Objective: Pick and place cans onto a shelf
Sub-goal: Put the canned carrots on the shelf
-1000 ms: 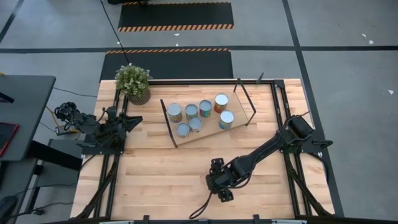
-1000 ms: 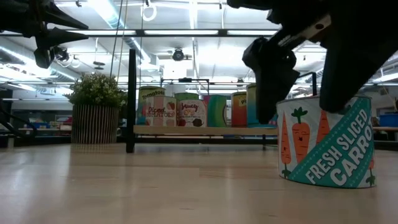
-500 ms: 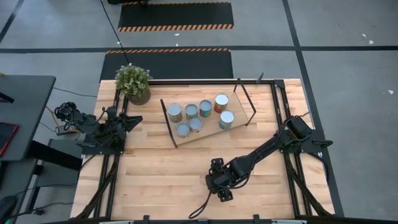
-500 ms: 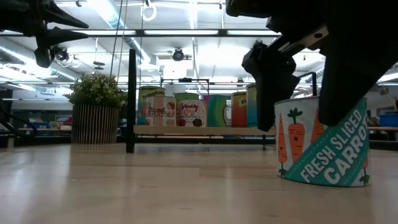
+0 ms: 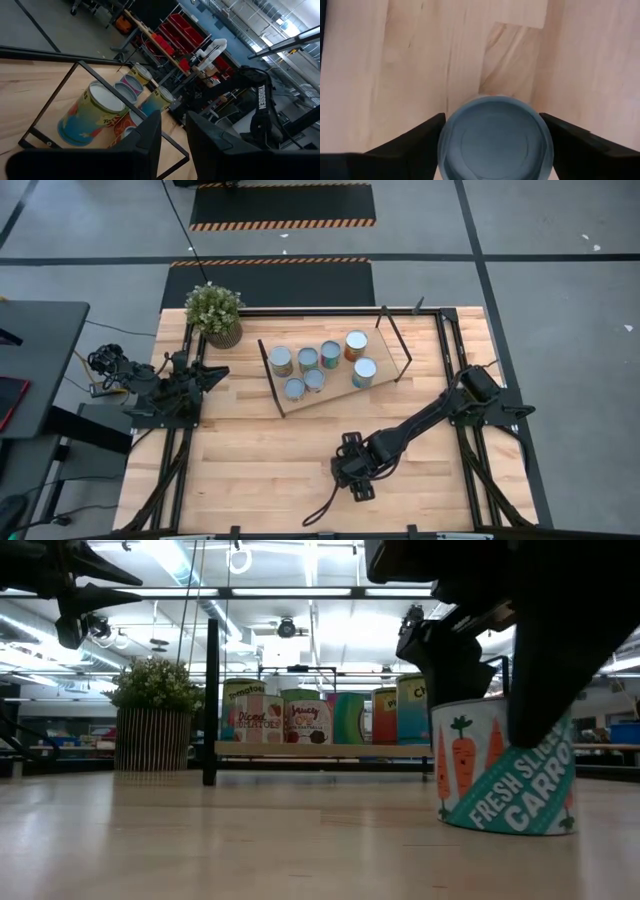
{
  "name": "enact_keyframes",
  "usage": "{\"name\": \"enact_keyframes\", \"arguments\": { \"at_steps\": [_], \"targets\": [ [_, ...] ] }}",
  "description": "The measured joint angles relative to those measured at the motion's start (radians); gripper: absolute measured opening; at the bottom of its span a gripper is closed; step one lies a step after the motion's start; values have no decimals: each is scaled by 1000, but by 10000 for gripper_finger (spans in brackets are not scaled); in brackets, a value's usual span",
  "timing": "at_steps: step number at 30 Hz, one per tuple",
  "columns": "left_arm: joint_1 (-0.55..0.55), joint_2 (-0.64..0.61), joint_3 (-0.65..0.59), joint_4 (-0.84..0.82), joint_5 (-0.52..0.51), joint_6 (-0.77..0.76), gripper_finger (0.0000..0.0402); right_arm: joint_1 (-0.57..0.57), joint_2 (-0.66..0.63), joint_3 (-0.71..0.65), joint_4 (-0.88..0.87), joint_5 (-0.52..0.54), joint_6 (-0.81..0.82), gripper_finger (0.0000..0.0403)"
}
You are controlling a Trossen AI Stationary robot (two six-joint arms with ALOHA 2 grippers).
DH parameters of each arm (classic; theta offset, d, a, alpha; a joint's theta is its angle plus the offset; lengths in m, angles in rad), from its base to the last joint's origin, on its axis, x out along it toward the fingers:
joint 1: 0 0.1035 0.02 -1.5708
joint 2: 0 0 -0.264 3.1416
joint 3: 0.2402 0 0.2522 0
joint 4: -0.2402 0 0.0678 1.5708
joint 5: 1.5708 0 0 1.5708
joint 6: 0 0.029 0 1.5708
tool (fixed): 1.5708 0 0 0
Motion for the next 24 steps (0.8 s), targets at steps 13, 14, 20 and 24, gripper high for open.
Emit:
{"name": "enact_keyframes", "arguments": {
  "at_steps": [13, 14, 20, 24],
  "targets": [
    [0, 0, 0, 0, 0, 0, 96, -39, -4, 0, -1, -7, 23, 308],
    [0, 0, 0, 0, 0, 0, 96, -42, -8, 0, -10, -8, 23, 308],
    [0, 0, 0, 0, 0, 0, 96, -74, -88, 0, -107, 51, 9, 308],
    [0, 0, 0, 0, 0, 0, 96, -108, -166, 0, -209, 169, -10, 308]
  ]
}}
